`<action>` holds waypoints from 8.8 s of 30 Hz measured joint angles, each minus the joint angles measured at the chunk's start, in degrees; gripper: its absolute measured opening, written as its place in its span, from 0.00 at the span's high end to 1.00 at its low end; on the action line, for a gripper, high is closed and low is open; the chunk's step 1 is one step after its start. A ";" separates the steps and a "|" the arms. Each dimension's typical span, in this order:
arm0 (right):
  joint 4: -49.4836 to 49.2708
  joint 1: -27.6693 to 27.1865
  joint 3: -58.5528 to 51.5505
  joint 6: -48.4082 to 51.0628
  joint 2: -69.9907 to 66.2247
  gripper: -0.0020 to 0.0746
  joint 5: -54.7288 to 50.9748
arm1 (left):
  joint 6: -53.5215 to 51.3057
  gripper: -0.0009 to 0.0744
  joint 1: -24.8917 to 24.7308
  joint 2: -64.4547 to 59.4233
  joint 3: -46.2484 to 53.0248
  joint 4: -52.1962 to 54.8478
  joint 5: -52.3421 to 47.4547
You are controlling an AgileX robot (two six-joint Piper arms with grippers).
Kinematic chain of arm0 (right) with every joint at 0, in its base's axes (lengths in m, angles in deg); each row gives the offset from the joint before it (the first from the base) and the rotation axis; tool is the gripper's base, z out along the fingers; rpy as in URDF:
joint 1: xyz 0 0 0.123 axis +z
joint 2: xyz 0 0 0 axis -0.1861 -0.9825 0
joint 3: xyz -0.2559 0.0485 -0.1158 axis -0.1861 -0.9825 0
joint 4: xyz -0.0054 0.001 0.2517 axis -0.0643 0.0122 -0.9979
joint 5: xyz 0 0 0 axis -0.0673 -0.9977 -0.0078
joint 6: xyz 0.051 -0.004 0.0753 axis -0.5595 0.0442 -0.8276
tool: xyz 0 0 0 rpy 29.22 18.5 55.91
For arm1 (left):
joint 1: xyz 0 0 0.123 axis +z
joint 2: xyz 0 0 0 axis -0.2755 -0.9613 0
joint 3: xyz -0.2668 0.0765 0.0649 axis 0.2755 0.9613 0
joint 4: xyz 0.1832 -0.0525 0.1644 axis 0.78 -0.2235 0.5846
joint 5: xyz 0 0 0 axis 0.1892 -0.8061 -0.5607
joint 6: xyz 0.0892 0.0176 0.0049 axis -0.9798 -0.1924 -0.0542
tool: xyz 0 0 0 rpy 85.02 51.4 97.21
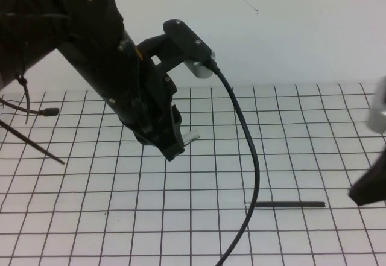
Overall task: Cap the pen
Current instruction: Put the cap on the pen
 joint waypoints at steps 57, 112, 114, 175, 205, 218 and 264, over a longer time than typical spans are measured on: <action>33.52 17.45 14.94 -5.13 -35.70 0.98 12.76 | 3.36 0.92 0.00 19.55 14.74 4.04 -0.23; -2.28 21.56 -8.95 -31.63 2.59 0.98 -5.42 | -61.12 0.92 0.00 19.83 40.42 -27.18 37.86; -2.18 21.56 -8.95 -31.63 3.39 0.98 -5.42 | -68.20 0.92 0.00 19.83 40.42 -30.76 37.86; -3.90 27.14 -6.26 -45.17 4.24 0.98 -5.42 | -108.09 0.93 -2.73 19.83 40.42 -39.03 38.77; -4.70 27.14 -6.22 -44.68 4.24 0.98 -5.29 | -111.20 0.93 -2.73 19.83 40.42 -39.37 35.58; -6.56 27.14 -6.22 -43.45 1.31 0.98 -5.29 | -112.00 0.93 -3.68 19.83 40.42 -39.33 32.67; -3.71 27.14 -6.32 -42.15 1.33 0.98 -5.20 | -105.75 0.93 -3.90 17.72 40.51 -35.01 36.95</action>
